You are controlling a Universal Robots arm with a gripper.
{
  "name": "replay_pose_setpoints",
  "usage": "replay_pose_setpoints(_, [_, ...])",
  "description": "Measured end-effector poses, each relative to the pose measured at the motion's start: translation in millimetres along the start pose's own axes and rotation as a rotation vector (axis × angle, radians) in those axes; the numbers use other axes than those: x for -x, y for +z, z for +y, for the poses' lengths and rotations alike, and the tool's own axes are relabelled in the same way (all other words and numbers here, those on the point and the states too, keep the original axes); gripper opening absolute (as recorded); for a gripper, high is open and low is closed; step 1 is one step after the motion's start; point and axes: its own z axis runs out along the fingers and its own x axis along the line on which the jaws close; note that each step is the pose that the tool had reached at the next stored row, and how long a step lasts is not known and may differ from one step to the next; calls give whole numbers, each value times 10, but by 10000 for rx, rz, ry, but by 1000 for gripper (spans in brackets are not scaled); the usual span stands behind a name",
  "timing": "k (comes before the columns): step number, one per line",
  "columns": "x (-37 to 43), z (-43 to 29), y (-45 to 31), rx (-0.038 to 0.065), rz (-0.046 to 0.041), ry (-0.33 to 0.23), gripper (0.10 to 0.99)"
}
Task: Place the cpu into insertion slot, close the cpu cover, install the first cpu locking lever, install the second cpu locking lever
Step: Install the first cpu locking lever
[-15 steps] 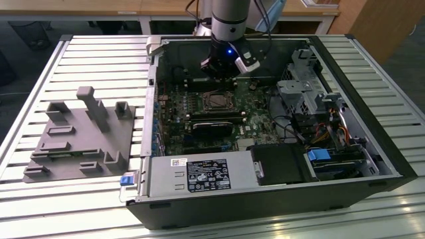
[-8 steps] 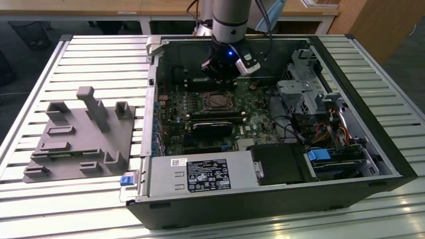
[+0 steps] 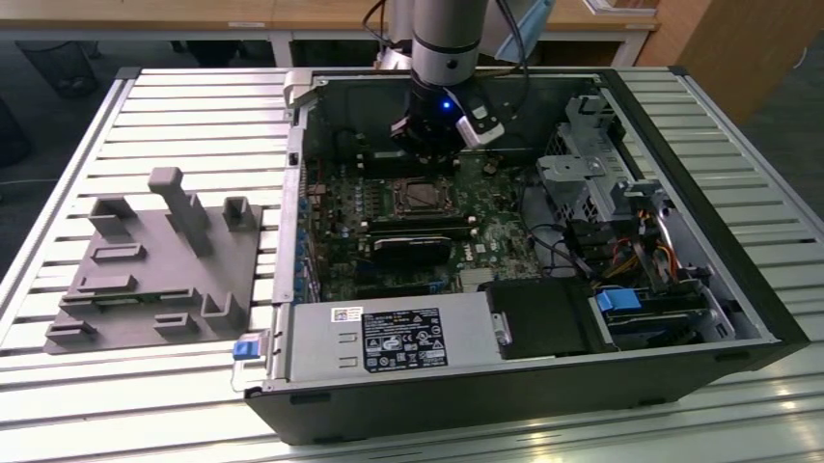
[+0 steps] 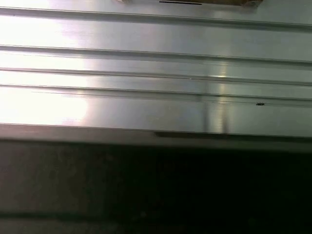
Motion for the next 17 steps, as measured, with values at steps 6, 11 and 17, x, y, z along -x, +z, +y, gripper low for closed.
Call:
replay_pose_setpoints(6, [0,1,-16,-3,-9,126,106])
replay_pose_setpoints(11, [0,1,-10,-3,-11,150,106])
replay_pose_setpoints(17, [-1,-1,15,-83,-8,151,106])
